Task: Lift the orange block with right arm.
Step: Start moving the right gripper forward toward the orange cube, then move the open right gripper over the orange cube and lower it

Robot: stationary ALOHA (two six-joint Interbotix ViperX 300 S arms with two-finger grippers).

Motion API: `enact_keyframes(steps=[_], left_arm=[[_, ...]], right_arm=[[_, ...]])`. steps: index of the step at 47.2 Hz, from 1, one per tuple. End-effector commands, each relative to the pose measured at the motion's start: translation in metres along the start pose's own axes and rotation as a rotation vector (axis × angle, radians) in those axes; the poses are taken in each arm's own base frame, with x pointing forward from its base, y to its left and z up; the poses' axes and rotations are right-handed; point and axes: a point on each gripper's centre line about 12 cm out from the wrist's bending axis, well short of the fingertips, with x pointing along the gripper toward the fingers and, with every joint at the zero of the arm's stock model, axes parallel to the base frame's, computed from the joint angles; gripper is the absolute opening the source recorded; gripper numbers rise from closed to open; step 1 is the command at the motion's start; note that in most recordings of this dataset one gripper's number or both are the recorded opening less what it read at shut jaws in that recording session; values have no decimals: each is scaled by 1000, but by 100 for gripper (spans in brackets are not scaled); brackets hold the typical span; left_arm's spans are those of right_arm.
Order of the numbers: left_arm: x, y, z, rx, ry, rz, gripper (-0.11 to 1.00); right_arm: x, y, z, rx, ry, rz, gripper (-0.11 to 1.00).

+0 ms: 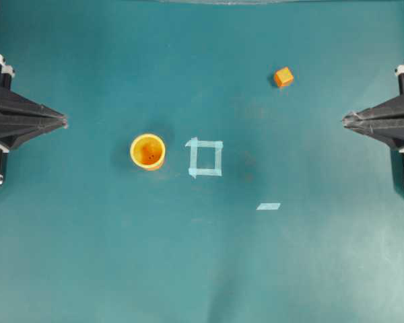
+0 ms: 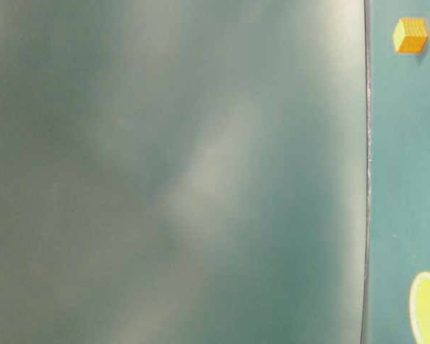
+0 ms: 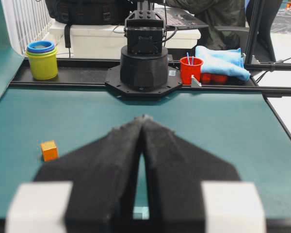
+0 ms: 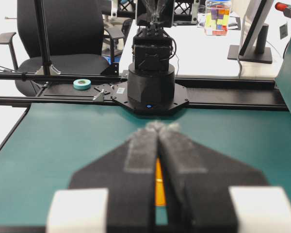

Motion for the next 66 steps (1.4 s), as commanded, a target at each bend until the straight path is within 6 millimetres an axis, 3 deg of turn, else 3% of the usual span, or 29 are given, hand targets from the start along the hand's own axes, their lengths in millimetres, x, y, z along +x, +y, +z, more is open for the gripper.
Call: enact_keyframes(steps=[1,42,57,66], left_arm=[[4,0,13,0,-32,-1,-1],[6,0,9,-3,3,-1,0],[6,0,9,-3,3,-1,0],[6,0,9,-3,3,-1,0]], right_arm=[[2,0,8,7,-20,-2,0],[9,-14,24,13,276,-69,2],[15,-23,26,9,346,-108,41],[24,-34,21,-16,435,-148,53]])
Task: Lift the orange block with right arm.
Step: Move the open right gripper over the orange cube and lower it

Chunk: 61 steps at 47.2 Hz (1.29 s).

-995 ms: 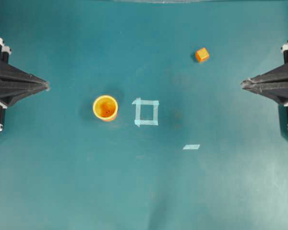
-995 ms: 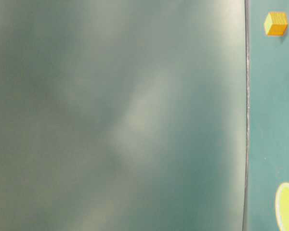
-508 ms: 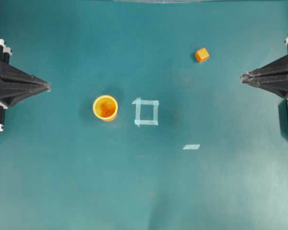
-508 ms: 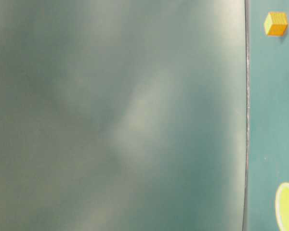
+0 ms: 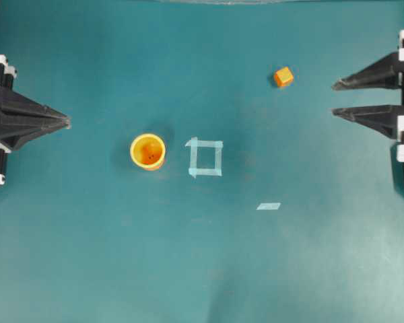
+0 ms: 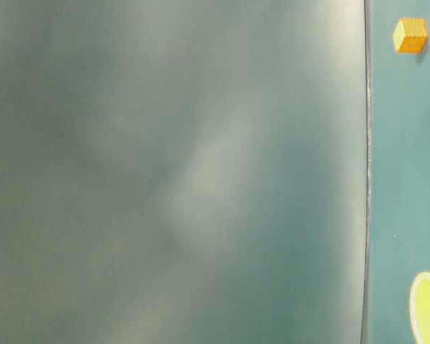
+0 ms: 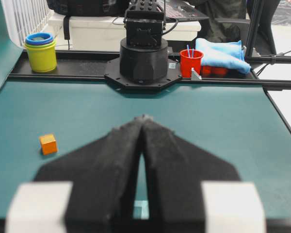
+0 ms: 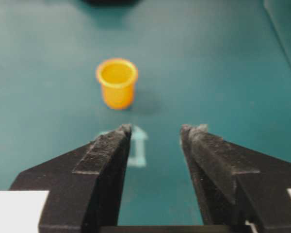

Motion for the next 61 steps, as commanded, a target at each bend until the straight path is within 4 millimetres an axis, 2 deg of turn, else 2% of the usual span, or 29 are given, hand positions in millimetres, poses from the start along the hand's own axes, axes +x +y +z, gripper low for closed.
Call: enact_keyframes(steps=[1,12,25,37,49,61], left_arm=[[3,0,9,0,-21,0,0],[3,0,9,0,-21,0,0],[3,0,9,0,-15,0,0],[3,0,9,0,-15,0,0],[3,0,7,0,-6,0,0],[3,0,7,0,-2,0,0]], right_arm=[[3,-6,11,-14,13,-28,54],[23,-27,8,3,206,-106,59],[62,-47,-4,139,440,-173,59],[94,-63,-10,289,562,-237,59],[114,-79,-8,497,637,-336,59],[125,-91,-9,687,698,-430,59]])
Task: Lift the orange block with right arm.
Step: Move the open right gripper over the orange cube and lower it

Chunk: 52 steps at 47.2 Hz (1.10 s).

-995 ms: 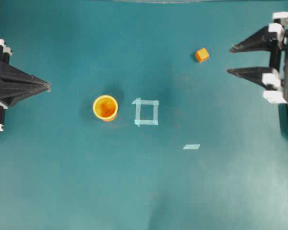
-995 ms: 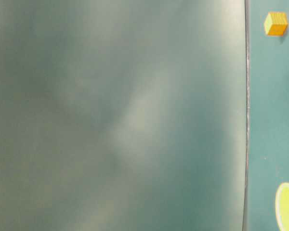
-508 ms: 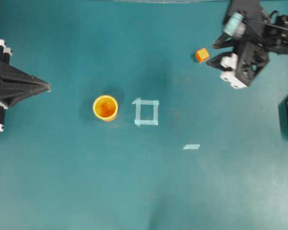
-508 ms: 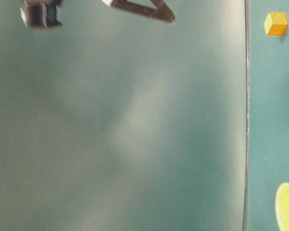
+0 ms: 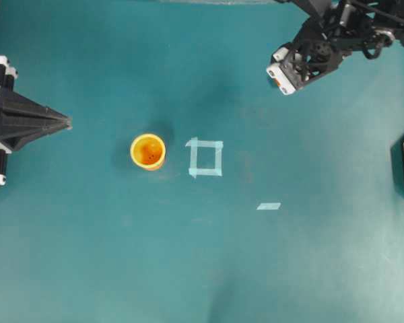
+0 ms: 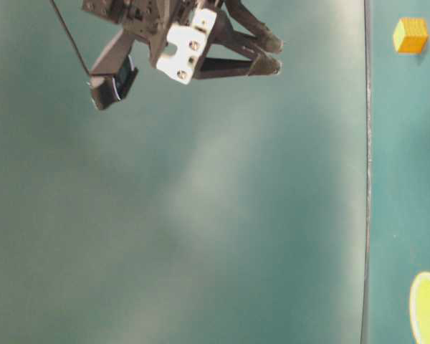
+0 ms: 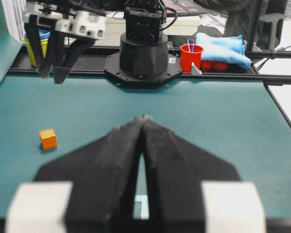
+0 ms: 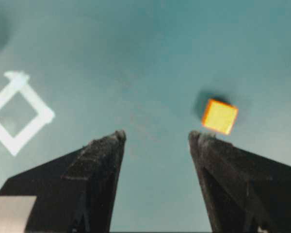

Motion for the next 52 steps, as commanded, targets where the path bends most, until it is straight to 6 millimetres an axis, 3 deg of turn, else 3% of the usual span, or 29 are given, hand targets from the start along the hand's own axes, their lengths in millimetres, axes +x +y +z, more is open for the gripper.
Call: enact_keyframes(steps=[1,10,29,52], left_arm=[[3,0,9,0,-20,0,0],[3,0,9,0,-18,0,0],[3,0,9,0,-18,0,0],[3,0,9,0,-20,0,0]], right_arm=[[-7,0,11,72,-4,1,59],[2,-8,11,171,62,-52,59],[36,-11,8,180,130,-96,59],[84,-24,-15,180,179,-128,59]])
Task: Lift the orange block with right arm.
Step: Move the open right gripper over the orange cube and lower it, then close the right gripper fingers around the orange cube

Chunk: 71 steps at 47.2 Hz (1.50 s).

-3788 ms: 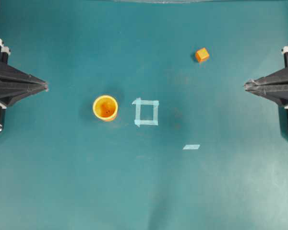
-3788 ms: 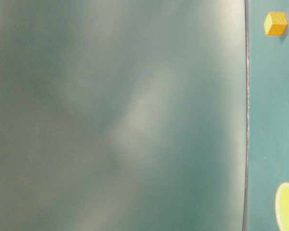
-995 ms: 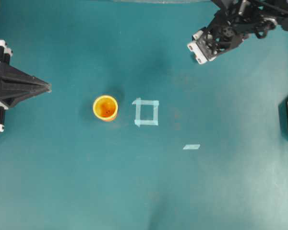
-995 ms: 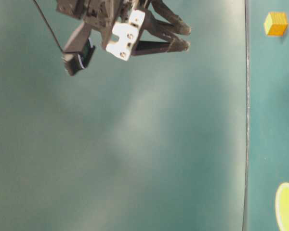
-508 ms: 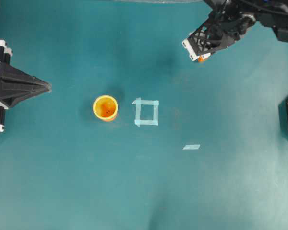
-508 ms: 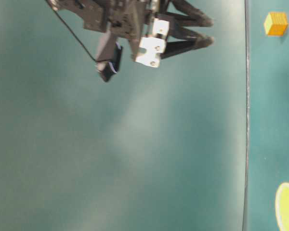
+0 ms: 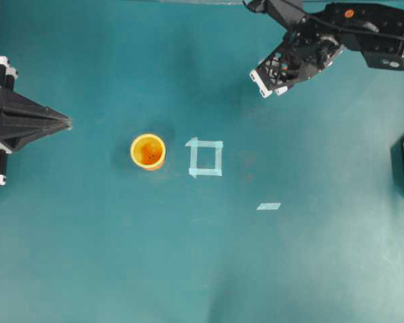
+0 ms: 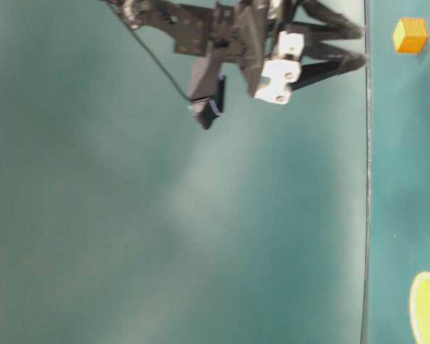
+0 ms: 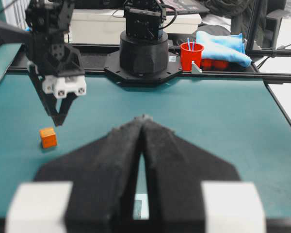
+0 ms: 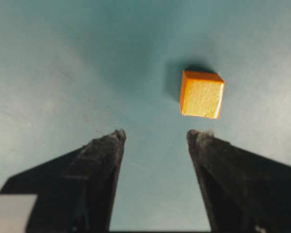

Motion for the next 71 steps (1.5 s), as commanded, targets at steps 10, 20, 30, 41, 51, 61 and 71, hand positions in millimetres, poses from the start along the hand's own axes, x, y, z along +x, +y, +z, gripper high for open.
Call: enact_keyframes(steps=[10,20,30,41,51,61,71], left_arm=[[3,0,10,0,-23,0,0],[3,0,10,1,-23,-2,0],[3,0,9,2,-21,0,0],[3,0,10,3,-23,-2,0],[3,0,9,2,-21,0,0],[3,0,9,3,-17,-1,0],[3,0,9,2,-14,0,0]], right_arm=[[12,-15,0,29,-28,7,59],[16,-17,9,46,-62,27,59],[25,-18,9,41,-54,16,59],[29,-18,13,31,-73,16,59],[30,-23,15,24,-79,2,59],[32,-27,16,26,-77,-9,59],[37,-27,16,26,-72,-10,58]])
